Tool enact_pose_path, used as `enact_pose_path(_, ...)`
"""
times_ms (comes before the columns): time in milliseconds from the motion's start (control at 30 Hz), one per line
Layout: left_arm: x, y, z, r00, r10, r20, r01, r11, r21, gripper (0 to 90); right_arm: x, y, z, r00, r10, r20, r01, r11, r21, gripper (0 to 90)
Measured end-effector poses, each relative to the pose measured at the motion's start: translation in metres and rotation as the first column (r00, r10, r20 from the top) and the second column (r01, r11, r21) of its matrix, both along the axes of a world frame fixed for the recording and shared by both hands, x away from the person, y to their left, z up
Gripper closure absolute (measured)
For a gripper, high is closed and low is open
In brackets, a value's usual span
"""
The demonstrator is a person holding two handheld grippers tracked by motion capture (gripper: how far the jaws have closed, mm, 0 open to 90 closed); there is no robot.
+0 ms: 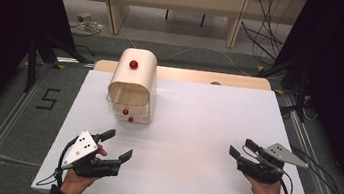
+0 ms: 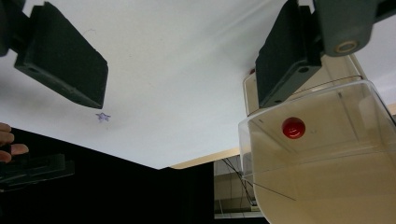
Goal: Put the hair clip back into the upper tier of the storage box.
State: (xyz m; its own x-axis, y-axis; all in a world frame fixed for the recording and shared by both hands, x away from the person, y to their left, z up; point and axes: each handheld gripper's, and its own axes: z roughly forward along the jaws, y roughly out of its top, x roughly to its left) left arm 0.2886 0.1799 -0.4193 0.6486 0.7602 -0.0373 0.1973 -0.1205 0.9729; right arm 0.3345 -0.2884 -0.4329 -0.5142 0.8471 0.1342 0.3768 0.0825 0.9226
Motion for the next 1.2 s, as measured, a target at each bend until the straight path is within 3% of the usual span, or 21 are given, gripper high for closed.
enact_pose_path(300, 0.001, 0.0, 0.0, 1.0, 0.005, -0.002, -0.005, 1.0, -0.003, 16.7, 0.01, -0.007, -0.005, 0.9979, -0.031, -0.057, 0.033, 0.999, 0.035, 35.7)
enact_pose_path(400, 0.001, -0.001, -0.001, 1.0, 0.005, -0.005, -0.005, 1.0, -0.002, 16.6, 0.016, -0.01, -0.01, 0.9909, -0.051, -0.124, 0.058, 0.997, 0.052, 37.2)
enact_pose_path(567, 0.001, -0.001, -0.001, 1.0, 0.005, -0.008, -0.005, 1.0, -0.003, 16.6, 0.022, -0.011, -0.015, 0.9824, -0.063, -0.176, 0.073, 0.996, 0.051, 39.3)
enact_pose_path(633, 0.001, -0.001, -0.001, 0.9999, 0.006, -0.008, -0.006, 1.0, -0.003, 16.6, 0.027, -0.014, -0.02, 0.9746, -0.066, -0.214, 0.079, 0.995, 0.055, 41.3)
enact_pose_path(667, 0.001, -0.002, -0.001, 0.9999, 0.005, -0.011, -0.005, 1.0, -0.005, 16.6, 0.032, -0.016, -0.024, 0.9644, -0.066, -0.256, 0.087, 0.994, 0.069, 42.6)
enact_pose_path(800, 0.001, -0.002, -0.001, 0.9999, -0.003, -0.01, 0.003, 1.0, 0.006, 16.6, 0.04, -0.018, -0.029, 0.9549, -0.069, -0.289, 0.083, 0.996, 0.034, 44.6)
enact_pose_path(867, 0.001, -0.002, -0.001, 1.0, -0.003, -0.009, 0.003, 1.0, 0.005, 16.6, 0.045, -0.017, -0.031, 0.9458, -0.052, -0.321, 0.068, 0.997, 0.037, 47.0)
enact_pose_path(933, 0.002, -0.002, -0.001, 0.9999, -0.004, -0.013, 0.004, 1.0, 0.006, 16.5, 0.051, -0.017, -0.034, 0.9317, -0.047, -0.36, 0.052, 0.999, 0.006, 49.2)
enact_pose_path(967, 0.002, -0.002, -0.002, 0.9999, -0.004, -0.015, 0.004, 1.0, 0.006, 16.5, 0.051, -0.017, -0.034, 0.9317, -0.047, -0.36, 0.052, 0.999, 0.006, 49.2)
enact_pose_path(1033, 0.002, -0.002, -0.001, 0.9999, -0.006, -0.014, 0.006, 1.0, 0.006, 16.5, 0.055, -0.019, -0.037, 0.9174, -0.043, -0.396, 0.053, 0.998, 0.016, 51.7)
enact_pose_path(1100, 0.002, -0.002, -0.002, 0.9998, -0.007, -0.016, 0.007, 1.0, 0.005, 16.5, 0.056, -0.02, -0.037, 0.9129, -0.046, -0.405, 0.059, 0.998, 0.019, 52.5)
enact_pose_path(1133, 0.002, -0.002, -0.002, 0.9998, -0.006, -0.017, 0.006, 1.0, 0.002, 16.5, 0.058, -0.022, -0.037, 0.9028, -0.044, -0.428, 0.062, 0.998, 0.027, 53.3)
enact_pose_path(1200, 0.002, -0.002, -0.001, 0.9998, -0.008, -0.018, 0.008, 1.0, 0.001, 16.5, 0.059, -0.022, -0.038, 0.9002, -0.048, -0.433, 0.064, 0.998, 0.022, 53.4)
